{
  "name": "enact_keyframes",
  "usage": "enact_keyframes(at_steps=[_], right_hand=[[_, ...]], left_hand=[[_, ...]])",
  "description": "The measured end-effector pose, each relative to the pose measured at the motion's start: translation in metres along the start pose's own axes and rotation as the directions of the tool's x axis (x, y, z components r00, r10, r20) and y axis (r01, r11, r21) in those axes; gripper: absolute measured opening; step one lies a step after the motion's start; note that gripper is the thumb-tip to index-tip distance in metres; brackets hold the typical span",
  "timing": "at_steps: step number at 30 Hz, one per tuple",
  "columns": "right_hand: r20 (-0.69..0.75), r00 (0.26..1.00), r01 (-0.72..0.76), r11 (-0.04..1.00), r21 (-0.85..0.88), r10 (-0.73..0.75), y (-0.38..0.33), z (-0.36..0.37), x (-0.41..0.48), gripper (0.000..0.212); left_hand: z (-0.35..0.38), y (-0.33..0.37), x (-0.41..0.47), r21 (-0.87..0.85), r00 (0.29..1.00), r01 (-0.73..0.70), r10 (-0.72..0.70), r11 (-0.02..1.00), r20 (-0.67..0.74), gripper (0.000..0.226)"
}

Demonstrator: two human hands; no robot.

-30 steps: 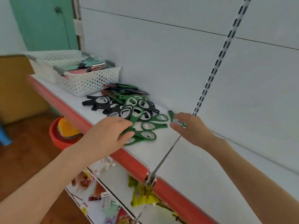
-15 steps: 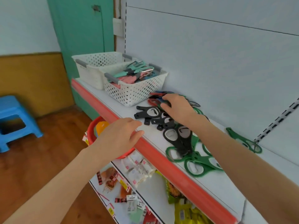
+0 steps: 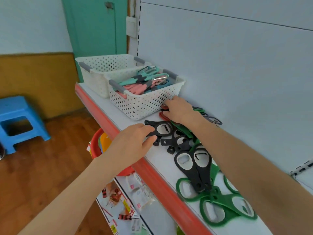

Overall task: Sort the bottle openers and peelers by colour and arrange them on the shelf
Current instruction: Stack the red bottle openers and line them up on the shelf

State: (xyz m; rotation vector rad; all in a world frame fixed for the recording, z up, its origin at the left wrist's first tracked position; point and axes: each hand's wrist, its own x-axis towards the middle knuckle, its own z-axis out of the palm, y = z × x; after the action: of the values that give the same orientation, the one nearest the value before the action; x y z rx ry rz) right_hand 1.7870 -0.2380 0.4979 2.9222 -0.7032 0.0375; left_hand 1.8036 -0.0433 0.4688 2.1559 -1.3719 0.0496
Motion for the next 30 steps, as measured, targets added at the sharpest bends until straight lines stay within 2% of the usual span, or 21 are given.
enact_keyframes(at_steps=[4, 8, 10, 14, 16, 18, 19, 20, 22, 25, 27, 30], right_hand=[[-0.081, 0.996, -0.040, 0.988, -0.148, 0.028, -0.008, -0.002, -0.001, 0.027], [-0.133, 0.991, -0.044, 0.987, -0.154, 0.024, -0.005, 0.000, -0.005, 0.025], [-0.172, 0.984, -0.064, 0.987, -0.149, 0.038, -0.003, 0.000, -0.010, 0.023], [-0.235, 0.954, -0.193, 0.981, -0.009, 0.185, 0.006, -0.004, -0.022, 0.025], [-0.276, 0.922, -0.255, 0.962, 0.098, 0.272, 0.014, -0.006, -0.031, 0.024], [-0.390, 0.864, -0.214, 0.933, 0.290, 0.319, 0.016, -0.008, -0.045, 0.025], [-0.487, 0.813, -0.142, 0.921, 0.363, 0.318, 0.013, -0.009, -0.053, 0.024], [-0.582, 0.753, -0.077, 0.919, 0.387, 0.308, 0.007, -0.010, -0.062, 0.024], [-0.693, 0.671, 0.002, 0.934, 0.357, 0.264, -0.011, -0.010, -0.080, 0.024], [-0.706, 0.698, 0.083, 0.965, 0.249, 0.122, -0.042, 0.002, -0.101, 0.025], [-0.689, 0.724, 0.101, 0.980, 0.172, 0.046, -0.054, 0.013, -0.108, 0.024], [-0.673, 0.740, 0.147, 0.975, 0.168, 0.004, -0.057, 0.023, -0.116, 0.022]], left_hand=[[0.009, -0.002, 0.016, -0.055, 0.999, -0.034, 0.034, 0.998, 0.001, 0.033], [0.012, -0.008, 0.036, -0.110, 0.996, -0.084, 0.086, 0.990, 0.017, 0.048], [0.013, -0.014, 0.046, -0.136, 0.991, -0.123, 0.128, 0.983, 0.032, 0.039], [0.012, -0.021, 0.062, -0.277, 0.979, -0.190, 0.203, 0.942, 0.019, 0.030], [0.009, -0.022, 0.066, -0.394, 0.987, -0.141, 0.159, 0.908, 0.014, 0.028], [0.007, -0.021, 0.070, -0.527, 0.994, -0.049, 0.094, 0.848, 0.059, 0.024], [0.006, -0.020, 0.072, -0.621, 0.993, 0.027, 0.050, 0.783, 0.107, 0.024], [0.005, -0.017, 0.073, -0.728, 0.984, 0.128, 0.005, 0.673, 0.178, 0.026], [0.003, -0.011, 0.074, -0.858, 0.930, 0.353, -0.040, 0.373, 0.365, 0.026], [0.000, -0.004, 0.074, -0.846, 0.846, 0.533, 0.049, -0.026, 0.531, 0.031], [-0.001, -0.004, 0.073, -0.810, 0.827, 0.562, 0.085, -0.166, 0.556, 0.033], [0.001, -0.006, 0.070, -0.786, 0.819, 0.572, 0.112, -0.235, 0.563, 0.031]])
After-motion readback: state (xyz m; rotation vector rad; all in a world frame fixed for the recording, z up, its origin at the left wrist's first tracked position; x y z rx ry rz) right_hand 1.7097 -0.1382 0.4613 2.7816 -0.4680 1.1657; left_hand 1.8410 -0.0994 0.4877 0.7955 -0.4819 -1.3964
